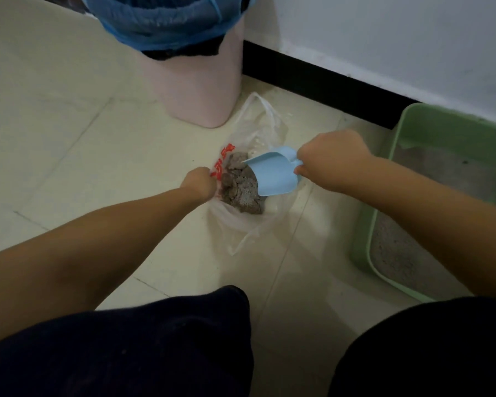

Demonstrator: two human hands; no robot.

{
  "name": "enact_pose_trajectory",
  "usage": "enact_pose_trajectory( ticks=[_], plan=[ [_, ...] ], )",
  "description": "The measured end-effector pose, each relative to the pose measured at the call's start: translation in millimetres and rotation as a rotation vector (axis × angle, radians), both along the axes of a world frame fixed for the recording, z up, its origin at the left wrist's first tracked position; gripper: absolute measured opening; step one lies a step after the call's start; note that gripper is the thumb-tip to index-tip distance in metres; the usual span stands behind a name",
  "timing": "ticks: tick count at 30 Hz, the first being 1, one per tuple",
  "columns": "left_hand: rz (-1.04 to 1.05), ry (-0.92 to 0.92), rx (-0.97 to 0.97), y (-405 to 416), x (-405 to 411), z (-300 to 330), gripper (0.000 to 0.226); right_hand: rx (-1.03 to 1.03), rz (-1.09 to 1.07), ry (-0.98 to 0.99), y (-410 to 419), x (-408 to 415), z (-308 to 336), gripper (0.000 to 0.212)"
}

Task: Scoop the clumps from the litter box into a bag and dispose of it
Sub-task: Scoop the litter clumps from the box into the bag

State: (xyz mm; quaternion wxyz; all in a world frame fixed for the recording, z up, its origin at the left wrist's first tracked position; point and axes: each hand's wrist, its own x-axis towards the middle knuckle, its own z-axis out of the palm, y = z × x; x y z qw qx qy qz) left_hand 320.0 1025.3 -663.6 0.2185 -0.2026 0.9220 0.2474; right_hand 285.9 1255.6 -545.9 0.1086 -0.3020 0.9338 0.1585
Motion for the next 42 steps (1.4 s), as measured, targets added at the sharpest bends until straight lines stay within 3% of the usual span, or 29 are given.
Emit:
enact_pose_trajectory(
  ticks=[5,10,13,17,23,30,39,42],
  plan=[
    [0.047,0.225,-0.166,37.6,-14.4,18.5,0.043,-0.382,-0.415,-0.201,83.5,-12.0,29.6,0.035],
    [-0.182,0.401,0.119,143.6,-32.0,37.7,0.047,-1.031,-1.034,-0.205,189.3,32.1,1.5,0.031],
    [-0.404,0.295,0.313,216.1,-25.9,39.1,0.048,-1.230,-1.325,-0.197,233.1,68.8,-39.4,0.031],
    [-0.649,0.061,0.259,271.6,-6.5,31.4,0.052,-1.251,-1.608,-0.225,282.7,100.0,-71.7,0.034],
    [-0.657,-0.095,0.228,276.9,-10.9,19.4,0.048,-1.275,-1.668,-0.169,320.6,83.5,-93.4,0.034],
    [-0.572,-0.136,0.185,287.5,-6.6,17.5,0.015,-1.244,-1.583,-0.201,317.1,42.4,-108.2,0.033],
    [-0.591,-0.129,0.170,292.4,-3.6,19.0,0.012,-1.279,-1.559,-0.213,322.8,31.8,-136.7,0.028],
    [-0.591,-0.114,0.194,291.2,-3.4,19.2,0.012,-1.377,-1.565,-0.239,319.0,34.2,-140.2,0.025]
  ],
)
